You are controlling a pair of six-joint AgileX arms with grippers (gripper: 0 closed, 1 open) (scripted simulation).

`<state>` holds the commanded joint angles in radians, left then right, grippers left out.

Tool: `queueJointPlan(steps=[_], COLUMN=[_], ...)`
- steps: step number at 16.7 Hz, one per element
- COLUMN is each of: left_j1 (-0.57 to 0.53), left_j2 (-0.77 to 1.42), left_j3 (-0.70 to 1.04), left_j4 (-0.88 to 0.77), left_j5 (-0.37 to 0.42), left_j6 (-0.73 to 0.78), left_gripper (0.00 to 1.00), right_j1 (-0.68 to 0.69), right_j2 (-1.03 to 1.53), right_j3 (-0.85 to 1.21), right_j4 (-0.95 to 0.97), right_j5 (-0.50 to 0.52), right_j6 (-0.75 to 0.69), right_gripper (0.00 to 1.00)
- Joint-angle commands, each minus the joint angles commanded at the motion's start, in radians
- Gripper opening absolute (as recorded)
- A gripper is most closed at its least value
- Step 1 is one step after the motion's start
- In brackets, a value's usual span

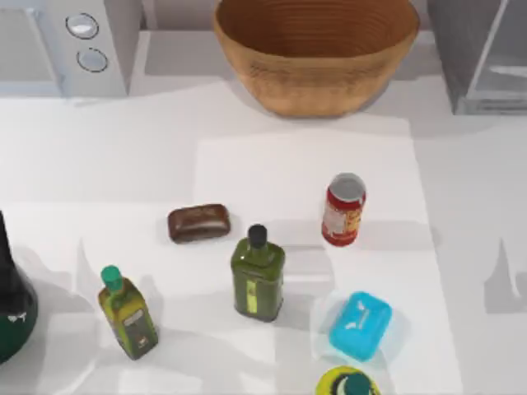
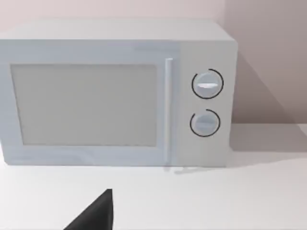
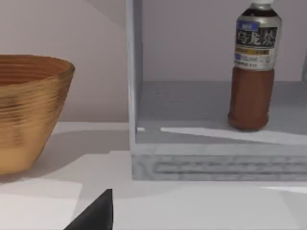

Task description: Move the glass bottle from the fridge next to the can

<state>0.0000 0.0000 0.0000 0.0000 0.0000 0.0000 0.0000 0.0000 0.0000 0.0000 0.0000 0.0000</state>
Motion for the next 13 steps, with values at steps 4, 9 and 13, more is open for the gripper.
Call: queueJointPlan(steps=[4, 9, 13], left_j1=[0.0, 0.0, 0.0], left_j2=[0.0, 0.0, 0.0], left_j3=[0.0, 0.0, 0.0], left_j4=[0.0, 0.0, 0.0], left_j5=[0.0, 0.0, 0.0], left_j6=[0.0, 0.0, 0.0], left_gripper=[1.0, 1.0, 1.0], right_j1=[-0.007, -0.049, -0.094], right_j2=[0.031, 0.295, 0.692], right_j3=[0.025, 0.197, 0.393], right_j4=[0.026, 0.203, 0.404], right_j5=[-0.003, -0.035, -0.079], right_j6=[0.0, 0.0, 0.002], right_gripper=[1.0, 1.0, 1.0])
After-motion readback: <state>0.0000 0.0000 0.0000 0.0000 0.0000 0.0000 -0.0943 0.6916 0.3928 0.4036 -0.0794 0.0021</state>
